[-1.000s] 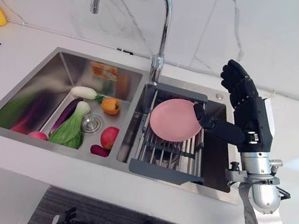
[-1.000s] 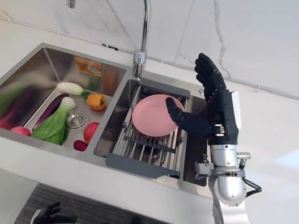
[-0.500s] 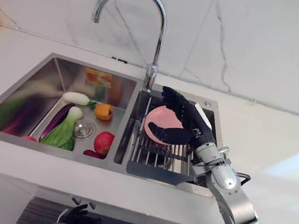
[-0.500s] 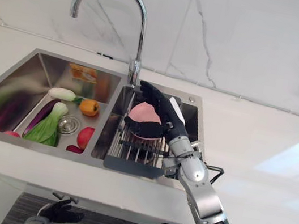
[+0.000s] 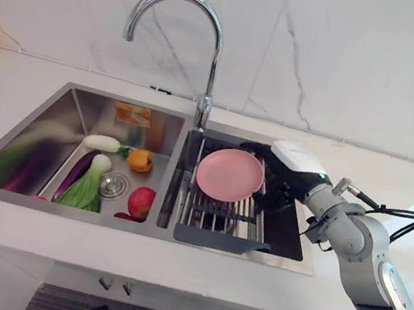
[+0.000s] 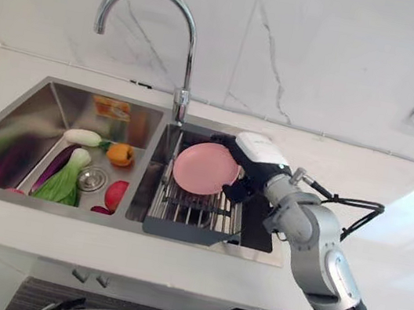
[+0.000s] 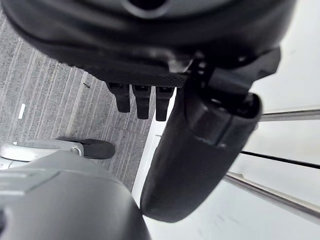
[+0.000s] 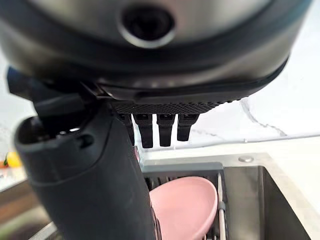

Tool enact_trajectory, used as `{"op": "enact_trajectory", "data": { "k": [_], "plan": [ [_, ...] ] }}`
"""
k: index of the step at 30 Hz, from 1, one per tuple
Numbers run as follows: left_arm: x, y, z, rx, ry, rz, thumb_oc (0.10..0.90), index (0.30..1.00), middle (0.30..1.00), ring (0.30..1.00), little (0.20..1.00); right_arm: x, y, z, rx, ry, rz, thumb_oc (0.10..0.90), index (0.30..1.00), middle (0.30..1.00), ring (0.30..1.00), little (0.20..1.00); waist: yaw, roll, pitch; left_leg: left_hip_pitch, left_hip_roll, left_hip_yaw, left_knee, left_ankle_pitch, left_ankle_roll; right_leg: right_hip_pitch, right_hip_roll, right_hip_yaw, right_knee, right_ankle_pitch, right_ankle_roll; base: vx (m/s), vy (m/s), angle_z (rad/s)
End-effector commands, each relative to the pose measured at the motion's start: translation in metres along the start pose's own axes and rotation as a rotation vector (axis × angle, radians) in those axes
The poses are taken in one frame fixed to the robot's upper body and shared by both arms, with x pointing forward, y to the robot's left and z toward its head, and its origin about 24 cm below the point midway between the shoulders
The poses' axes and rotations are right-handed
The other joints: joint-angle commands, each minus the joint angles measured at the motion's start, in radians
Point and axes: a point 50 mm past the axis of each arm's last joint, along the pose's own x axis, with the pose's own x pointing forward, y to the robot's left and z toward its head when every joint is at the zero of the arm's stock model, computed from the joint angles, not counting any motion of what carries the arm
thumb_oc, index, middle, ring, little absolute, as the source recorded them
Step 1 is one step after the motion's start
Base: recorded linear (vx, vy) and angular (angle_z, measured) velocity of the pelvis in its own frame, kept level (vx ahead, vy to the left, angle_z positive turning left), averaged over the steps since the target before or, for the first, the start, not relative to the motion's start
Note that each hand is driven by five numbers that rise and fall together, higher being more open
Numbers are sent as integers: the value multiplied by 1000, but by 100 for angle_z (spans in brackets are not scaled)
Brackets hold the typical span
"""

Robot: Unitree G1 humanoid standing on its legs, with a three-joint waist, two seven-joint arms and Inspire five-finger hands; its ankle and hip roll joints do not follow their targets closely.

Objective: Place the dishes in the dishwasher.

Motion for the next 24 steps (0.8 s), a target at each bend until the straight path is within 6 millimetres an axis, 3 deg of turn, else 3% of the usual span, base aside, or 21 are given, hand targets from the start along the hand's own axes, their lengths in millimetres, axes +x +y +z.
{"op": "enact_trajectory", "data": {
  "k": [1,5,12,17,20,22,23,24],
  "plan": [
    [4,-20,7,82,-1,-32,800,900,900,900,900,-15,-24,12,-220,-55,-75,800,900,900,900,900,3,22,-36,-78,61,23,4,45,-78,37,-89,-28,18,-77,101,-13,67,2],
    [3,-35,9,76,-16,-55,800,900,900,900,900,-13,-14,2,-270,-15,-27,800,900,900,900,900,4,35,-31,-81,56,23,4,43,-73,33,-96,-33,18,-73,103,-14,45,-1],
    [1,-50,12,86,-37,-82,800,900,900,900,900,-3,-8,-10,-389,3,-164,800,900,900,900,900,11,52,-23,-88,51,14,4,43,-69,29,-102,-41,18,-73,104,-17,27,0],
    [-1,-57,12,105,-46,-96,800,900,900,900,900,20,5,-11,-424,-23,-261,800,900,900,900,900,30,60,-15,-95,45,-3,4,47,-69,28,-107,-52,18,-75,103,-8,16,2],
    [-5,-59,13,106,-77,-112,800,900,900,900,900,32,16,-15,-424,-10,-229,800,900,900,900,900,43,67,-12,-101,41,-13,4,49,-69,28,-109,-64,18,-75,103,-20,25,7],
    [-5,-56,3,117,-46,-101,800,900,900,900,900,33,15,-13,-415,-19,-266,800,900,900,900,900,42,67,-10,-102,40,-17,4,50,-69,28,-109,-69,18,-75,103,-3,9,9],
    [-6,-49,-21,154,40,-81,800,900,900,900,900,41,19,-21,-431,20,-263,800,900,900,900,900,59,62,-9,-102,39,-26,4,45,-72,31,-111,-80,18,-84,105,-23,-9,13],
    [-5,-47,-24,157,54,-73,800,900,900,900,900,47,20,-20,-446,12,-279,800,900,900,900,900,64,59,-5,-108,39,-30,4,52,-74,27,-112,-85,18,-79,104,-29,-14,12]
  ]
}}
